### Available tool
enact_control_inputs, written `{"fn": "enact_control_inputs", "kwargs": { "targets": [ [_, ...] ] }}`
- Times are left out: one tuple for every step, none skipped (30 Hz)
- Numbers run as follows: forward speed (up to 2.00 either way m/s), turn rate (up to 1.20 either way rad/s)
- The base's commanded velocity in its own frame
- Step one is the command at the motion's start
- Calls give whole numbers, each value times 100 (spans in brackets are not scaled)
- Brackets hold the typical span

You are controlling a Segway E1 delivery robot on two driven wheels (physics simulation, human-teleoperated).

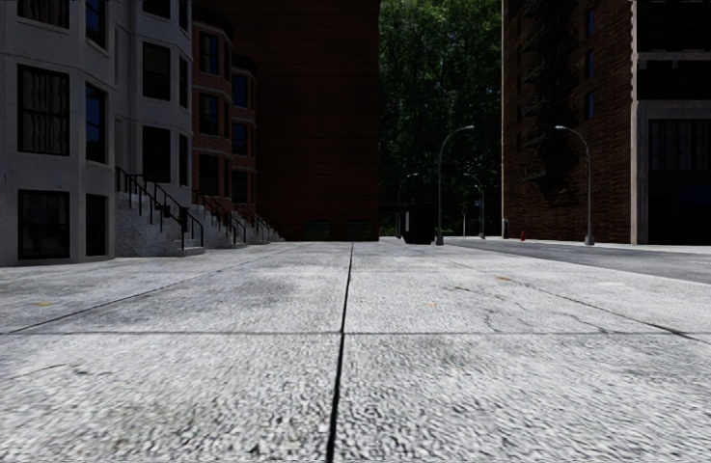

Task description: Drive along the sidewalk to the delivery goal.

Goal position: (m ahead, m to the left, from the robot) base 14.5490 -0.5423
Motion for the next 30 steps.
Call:
{"fn": "enact_control_inputs", "kwargs": {
  "targets": [
    [200, 0],
    [200, 0],
    [200, 0],
    [200, 0],
    [200, 0],
    [200, 0],
    [200, 0],
    [200, 0],
    [200, 0],
    [200, 0],
    [200, 0],
    [200, 0],
    [200, 0],
    [200, 0],
    [200, 0],
    [200, 0],
    [200, 0],
    [200, 0],
    [200, 0],
    [200, 0],
    [200, 0],
    [200, 0],
    [200, 0],
    [200, 0],
    [200, 0],
    [200, 0],
    [200, 0],
    [200, 0],
    [200, 0],
    [200, 0]
  ]
}}
